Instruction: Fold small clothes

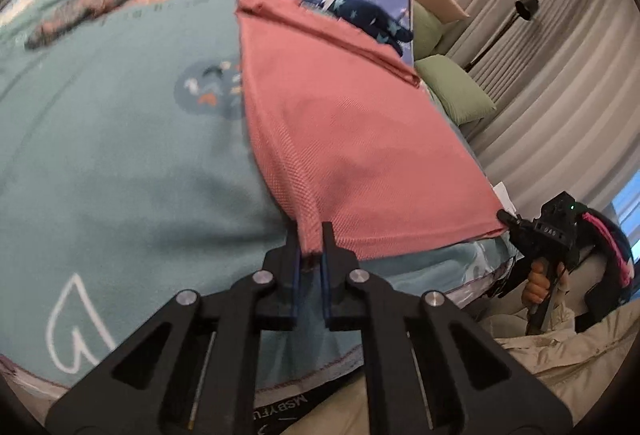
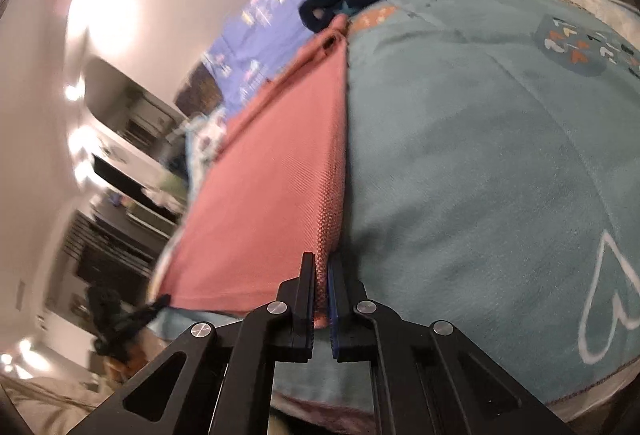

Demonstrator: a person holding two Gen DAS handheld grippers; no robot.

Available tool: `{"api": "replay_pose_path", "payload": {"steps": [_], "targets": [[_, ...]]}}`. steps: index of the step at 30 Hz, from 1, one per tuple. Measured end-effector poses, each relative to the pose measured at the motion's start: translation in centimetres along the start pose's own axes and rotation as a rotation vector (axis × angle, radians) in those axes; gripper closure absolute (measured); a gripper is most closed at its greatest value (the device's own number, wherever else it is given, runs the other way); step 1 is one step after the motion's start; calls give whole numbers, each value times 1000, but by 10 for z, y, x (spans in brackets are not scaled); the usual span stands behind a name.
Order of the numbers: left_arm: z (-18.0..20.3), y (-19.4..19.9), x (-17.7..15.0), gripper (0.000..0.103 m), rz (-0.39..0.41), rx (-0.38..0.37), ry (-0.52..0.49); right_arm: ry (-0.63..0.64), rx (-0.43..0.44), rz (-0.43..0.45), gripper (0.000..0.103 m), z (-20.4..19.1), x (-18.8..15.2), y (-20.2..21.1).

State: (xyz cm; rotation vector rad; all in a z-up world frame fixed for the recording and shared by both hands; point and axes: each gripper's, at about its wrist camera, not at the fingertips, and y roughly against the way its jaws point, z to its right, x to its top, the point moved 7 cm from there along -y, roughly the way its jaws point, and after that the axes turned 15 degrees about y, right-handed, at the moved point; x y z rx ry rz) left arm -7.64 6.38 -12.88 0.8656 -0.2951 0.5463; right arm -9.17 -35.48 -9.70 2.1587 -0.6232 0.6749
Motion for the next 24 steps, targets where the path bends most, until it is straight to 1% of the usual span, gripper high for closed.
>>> {"api": "replay_pose_path", "payload": {"steps": [2, 3, 7, 10, 12, 13, 14, 15, 16, 17, 18, 19, 20, 21, 22, 23, 24], "targets": [[9, 9, 5, 94, 24, -3, -28, -9, 29, 33, 99, -5, 8, 8], [13, 14, 9, 94, 38, -7, -41, 1, 27, 41, 99, -8, 12, 11], [28, 35, 21, 95, 98, -49, -44, 30, 59, 74, 99, -27, 26, 18], [32, 48, 22, 95, 118, -66, -53, 84, 36, 98, 99, -41, 34, 28], [32, 54, 19, 97, 127, -45, -67, 96, 31, 106, 99, -44, 34, 35], [29, 58, 19, 100, 132, -38, -67, 96, 32, 111, 99, -45, 35, 38], [29, 62, 17, 100, 134, -39, -62, 96, 30, 118, 99, -45, 34, 43], [29, 69, 15, 103, 140, -51, -62, 101, 25, 123, 99, -47, 33, 47], [30, 73, 15, 103, 151, -50, -71, 110, 19, 122, 99, -47, 31, 49], [30, 77, 14, 103, 166, -32, -89, 124, 11, 109, 99, -47, 28, 49], [27, 80, 14, 103, 184, 2, -105, 133, -5, 91, 99, -45, 29, 44], [22, 80, 15, 103, 188, 21, -95, 127, -31, 79, 96, -39, 26, 42], [18, 77, 17, 103, 185, 34, -82, 107, -65, 62, 95, -30, 23, 39], [10, 73, 18, 103, 178, 57, -67, 83, -80, 54, 94, -23, 21, 39], [3, 67, 18, 101, 164, 78, -50, 55, -90, 52, 89, -15, 20, 39], [-2, 61, 17, 99, 145, 83, -34, 32, -106, 52, 76, -8, 17, 40], [-7, 53, 14, 91, 119, 73, -13, 25, -124, 50, 69, -3, 15, 41]]}}
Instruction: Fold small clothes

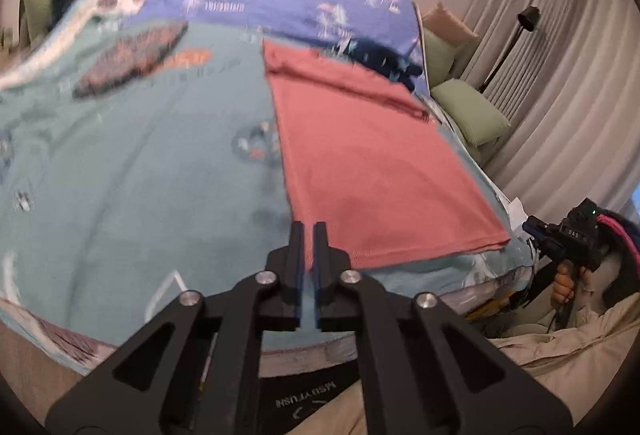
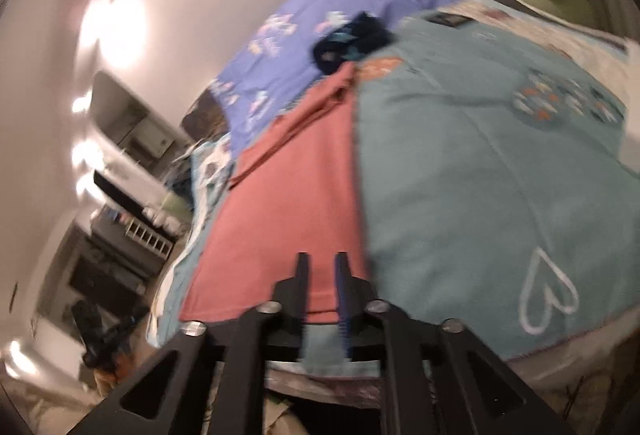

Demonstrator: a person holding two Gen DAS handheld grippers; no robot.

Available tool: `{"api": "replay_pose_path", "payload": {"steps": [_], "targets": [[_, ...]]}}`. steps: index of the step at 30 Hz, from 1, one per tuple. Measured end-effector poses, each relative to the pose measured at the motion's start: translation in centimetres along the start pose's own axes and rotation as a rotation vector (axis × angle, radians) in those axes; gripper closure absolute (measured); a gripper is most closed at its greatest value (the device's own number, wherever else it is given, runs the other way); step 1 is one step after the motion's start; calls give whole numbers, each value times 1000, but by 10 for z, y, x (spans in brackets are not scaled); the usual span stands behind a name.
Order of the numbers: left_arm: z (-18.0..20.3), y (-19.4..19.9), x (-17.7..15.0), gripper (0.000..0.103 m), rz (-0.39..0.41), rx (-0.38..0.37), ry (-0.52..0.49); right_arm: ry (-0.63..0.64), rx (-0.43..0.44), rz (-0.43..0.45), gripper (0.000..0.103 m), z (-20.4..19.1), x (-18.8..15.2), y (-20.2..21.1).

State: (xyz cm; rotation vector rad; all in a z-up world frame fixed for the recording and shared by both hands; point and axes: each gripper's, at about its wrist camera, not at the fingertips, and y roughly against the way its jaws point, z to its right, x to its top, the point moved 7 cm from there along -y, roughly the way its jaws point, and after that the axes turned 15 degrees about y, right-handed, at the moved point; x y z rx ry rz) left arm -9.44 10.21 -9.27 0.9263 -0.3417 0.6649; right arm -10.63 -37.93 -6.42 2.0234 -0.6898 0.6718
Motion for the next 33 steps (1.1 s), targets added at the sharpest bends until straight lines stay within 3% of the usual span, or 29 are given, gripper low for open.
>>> {"api": "replay_pose_path", "payload": {"steps": [1, 2, 3, 4, 7, 10, 14, 21, 24, 25, 26, 27, 28, 30, 33], "targets": [[-3, -7, -4, 77, -32, -16, 21, 2, -19, -1, 54, 4, -2, 0], [-5, -15, -7, 69, -55, -20, 38, 8, -29, -4, 46, 5, -3, -1], [-7, -22, -10, 55, -74, -16, 51, 20, -46, -14, 44, 7, -4, -4], [-8, -29, -13, 49, -89, -8, 58, 27, -57, -22, 42, 7, -5, -6], [-5, -48, -18, 46, -138, -24, 80, 49, -89, -23, 35, 8, -5, -15], [-2, -58, -23, 41, -166, -59, 101, 103, -36, -80, 34, 1, -5, -34], [6, -65, -21, 38, -165, -60, 54, 118, 9, -151, 34, -3, -4, -58], [5, -75, -17, 37, -192, -98, 50, 139, 91, -195, 35, -8, 2, -79], [9, -81, -13, 37, -201, -95, 35, 125, 134, -208, 46, -9, 7, -89], [10, -83, -12, 37, -204, -90, 19, 121, 147, -226, 63, -9, 6, -92], [11, -83, -12, 39, -204, -86, 10, 106, 161, -255, 81, -9, 2, -96], [12, -82, -13, 56, -202, -81, 4, 96, 167, -270, 86, -8, -2, -99], [10, -81, -14, 95, -212, -85, 3, 91, 173, -275, 90, -7, -5, -99], [5, -82, -20, 95, -245, -119, 51, 61, 205, -271, 94, -6, -9, -94], [4, -71, -20, 96, -215, -144, 68, 9, 203, -244, 99, -3, -11, -85]]}}
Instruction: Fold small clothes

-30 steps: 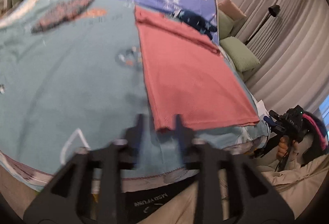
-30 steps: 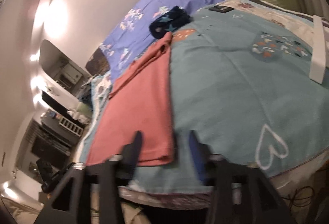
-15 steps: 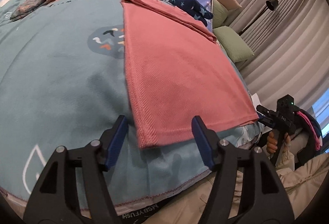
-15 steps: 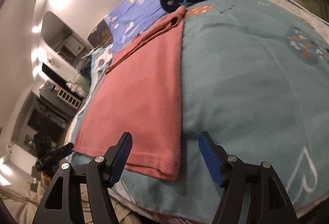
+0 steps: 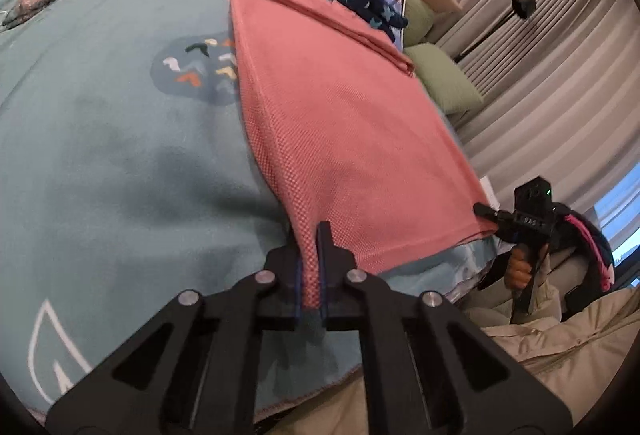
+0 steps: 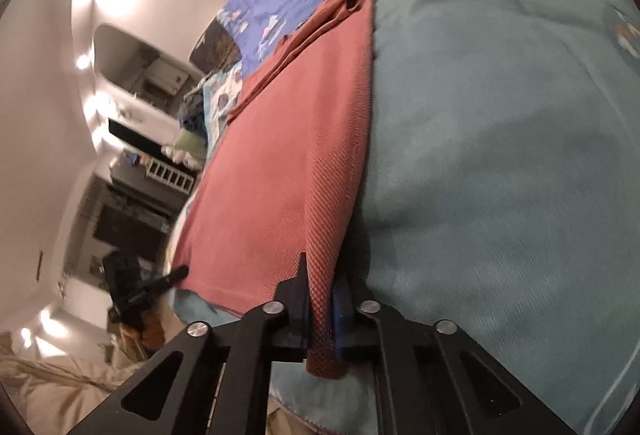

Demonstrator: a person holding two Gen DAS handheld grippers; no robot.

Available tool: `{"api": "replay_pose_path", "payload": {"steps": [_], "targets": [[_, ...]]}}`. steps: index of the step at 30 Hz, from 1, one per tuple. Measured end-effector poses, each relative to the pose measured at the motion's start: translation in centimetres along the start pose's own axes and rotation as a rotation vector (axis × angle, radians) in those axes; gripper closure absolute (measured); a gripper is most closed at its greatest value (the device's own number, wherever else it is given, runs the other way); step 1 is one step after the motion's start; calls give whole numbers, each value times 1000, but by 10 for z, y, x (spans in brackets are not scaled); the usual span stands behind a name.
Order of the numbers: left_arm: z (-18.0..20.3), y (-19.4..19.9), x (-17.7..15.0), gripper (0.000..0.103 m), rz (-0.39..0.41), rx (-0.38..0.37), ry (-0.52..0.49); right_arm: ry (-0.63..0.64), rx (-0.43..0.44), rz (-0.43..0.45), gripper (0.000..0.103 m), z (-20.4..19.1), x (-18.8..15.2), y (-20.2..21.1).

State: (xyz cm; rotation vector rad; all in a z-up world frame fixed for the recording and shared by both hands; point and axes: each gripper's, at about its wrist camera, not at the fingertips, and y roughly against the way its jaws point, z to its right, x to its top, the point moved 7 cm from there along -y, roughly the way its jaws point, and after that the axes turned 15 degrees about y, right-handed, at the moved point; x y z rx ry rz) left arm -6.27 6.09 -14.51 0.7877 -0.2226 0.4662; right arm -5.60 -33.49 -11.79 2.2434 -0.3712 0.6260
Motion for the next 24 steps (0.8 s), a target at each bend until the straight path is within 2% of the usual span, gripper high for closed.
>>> {"api": "replay_pose_path", "payload": {"steps": [4, 7, 13, 17, 21, 24], "targets": [[12, 27, 4, 96, 60, -64, -14, 1, -4, 68, 99, -11, 1, 19], [17, 40, 4, 97, 84, -76, -32, 5, 5, 97, 99, -19, 3, 28], [24, 43, 5, 97, 108, -98, -42, 15, 24, 153, 99, -34, 11, 36], [22, 40, 13, 97, 118, -87, -46, 25, -8, 150, 99, -33, 15, 36], [22, 40, 19, 97, 115, -103, -27, 12, 23, 179, 99, -34, 19, 41], [29, 52, 34, 97, 154, -125, -29, 16, 50, 215, 99, -38, 32, 46]]}}
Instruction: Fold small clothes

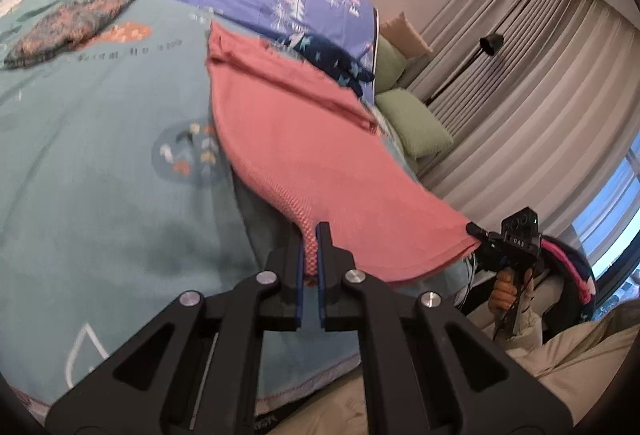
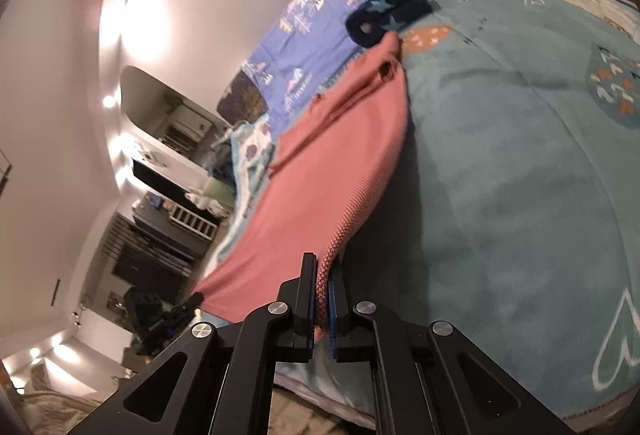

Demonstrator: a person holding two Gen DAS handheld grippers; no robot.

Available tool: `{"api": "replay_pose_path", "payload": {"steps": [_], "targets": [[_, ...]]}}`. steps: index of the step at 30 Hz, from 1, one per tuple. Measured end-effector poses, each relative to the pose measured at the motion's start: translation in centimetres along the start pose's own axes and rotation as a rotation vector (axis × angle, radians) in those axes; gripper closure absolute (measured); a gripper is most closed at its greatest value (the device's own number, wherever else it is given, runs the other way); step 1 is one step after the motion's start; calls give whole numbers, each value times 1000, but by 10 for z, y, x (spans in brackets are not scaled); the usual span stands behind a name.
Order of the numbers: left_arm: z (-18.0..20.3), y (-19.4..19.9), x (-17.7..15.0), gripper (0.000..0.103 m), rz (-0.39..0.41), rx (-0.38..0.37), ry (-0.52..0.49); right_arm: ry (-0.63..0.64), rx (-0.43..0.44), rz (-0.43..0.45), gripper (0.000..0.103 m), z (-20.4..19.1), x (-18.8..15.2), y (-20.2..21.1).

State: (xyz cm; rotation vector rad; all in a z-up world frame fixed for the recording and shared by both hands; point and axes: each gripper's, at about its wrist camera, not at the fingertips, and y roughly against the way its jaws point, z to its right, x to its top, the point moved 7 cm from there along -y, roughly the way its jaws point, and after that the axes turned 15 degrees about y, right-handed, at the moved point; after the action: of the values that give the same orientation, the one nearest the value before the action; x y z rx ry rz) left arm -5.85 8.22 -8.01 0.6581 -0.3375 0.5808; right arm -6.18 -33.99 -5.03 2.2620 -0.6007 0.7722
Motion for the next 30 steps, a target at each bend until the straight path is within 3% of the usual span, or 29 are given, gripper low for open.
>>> {"api": "replay_pose_path", "payload": {"steps": [7, 18, 23, 30], "targets": [[28, 6, 47, 97, 107, 20, -71, 74, 39, 74, 99, -19, 49, -2], [80, -24, 151, 97, 193, 30, -159, 154, 37, 172, 99, -34, 166, -29], [96, -58, 200, 97, 208, 68, -201, 156, -1, 176, 99, -19, 218, -60], [81, -112, 266, 97, 227, 131, -156, 123, -68, 172, 99, 24, 273, -113]]}}
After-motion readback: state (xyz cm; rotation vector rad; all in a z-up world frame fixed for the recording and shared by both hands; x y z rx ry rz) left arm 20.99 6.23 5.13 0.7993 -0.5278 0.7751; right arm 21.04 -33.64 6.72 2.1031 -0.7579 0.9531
